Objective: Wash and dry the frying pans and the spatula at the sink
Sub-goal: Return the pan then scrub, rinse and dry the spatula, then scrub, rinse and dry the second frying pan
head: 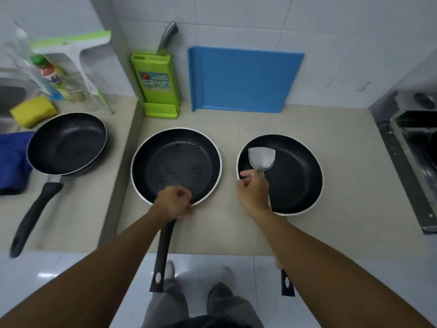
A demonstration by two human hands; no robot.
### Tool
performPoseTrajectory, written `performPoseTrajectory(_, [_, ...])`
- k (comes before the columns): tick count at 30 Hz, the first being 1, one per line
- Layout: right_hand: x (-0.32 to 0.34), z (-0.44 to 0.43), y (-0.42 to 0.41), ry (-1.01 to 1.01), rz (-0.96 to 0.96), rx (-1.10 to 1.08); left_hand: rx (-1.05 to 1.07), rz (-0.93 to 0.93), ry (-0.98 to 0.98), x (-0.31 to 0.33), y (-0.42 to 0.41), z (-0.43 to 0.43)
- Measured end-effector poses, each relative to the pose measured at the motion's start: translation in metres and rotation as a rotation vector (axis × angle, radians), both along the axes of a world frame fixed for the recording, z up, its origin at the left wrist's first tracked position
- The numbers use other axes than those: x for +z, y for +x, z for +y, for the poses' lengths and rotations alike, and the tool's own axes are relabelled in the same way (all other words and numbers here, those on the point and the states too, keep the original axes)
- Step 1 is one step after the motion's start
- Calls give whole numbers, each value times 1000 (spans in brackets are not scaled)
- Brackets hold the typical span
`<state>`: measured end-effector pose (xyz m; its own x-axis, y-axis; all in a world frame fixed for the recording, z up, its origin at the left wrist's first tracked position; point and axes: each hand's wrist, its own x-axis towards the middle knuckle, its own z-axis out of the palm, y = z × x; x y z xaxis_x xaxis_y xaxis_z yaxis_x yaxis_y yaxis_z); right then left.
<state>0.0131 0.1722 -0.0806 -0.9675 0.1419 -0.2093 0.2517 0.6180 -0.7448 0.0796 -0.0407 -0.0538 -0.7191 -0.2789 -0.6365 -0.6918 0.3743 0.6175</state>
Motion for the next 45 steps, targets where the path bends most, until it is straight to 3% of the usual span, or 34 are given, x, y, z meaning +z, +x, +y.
performPoseTrajectory(6, [-8, -79, 32, -165, -338, -99, 13, 57, -240, 3, -5, -89])
performPoseTrajectory(11, [-26, -138, 63, -287, -518, -324, -66, 59, -177, -7, -20, -124])
performPoseTrajectory(16, [-42, -179, 76, -305, -579, -393, -102, 25, -136, -17, -40, -143])
performPoseTrajectory(20, [-66, -193, 82, -493, -639, -506, -124, 8, -124, -27, -46, -155])
performPoseTrajectory(27, [-36, -205, 98, -424, -426, -523, -176, 21, -154, -28, -40, -164])
performPoseTrajectory(31, [-22, -195, 106, -460, -398, -493, -176, 62, -146, -18, -30, -169])
performPoseTrajectory(45, [91, -165, 136, -535, -298, -253, -13, 335, -72, 84, 46, -185])
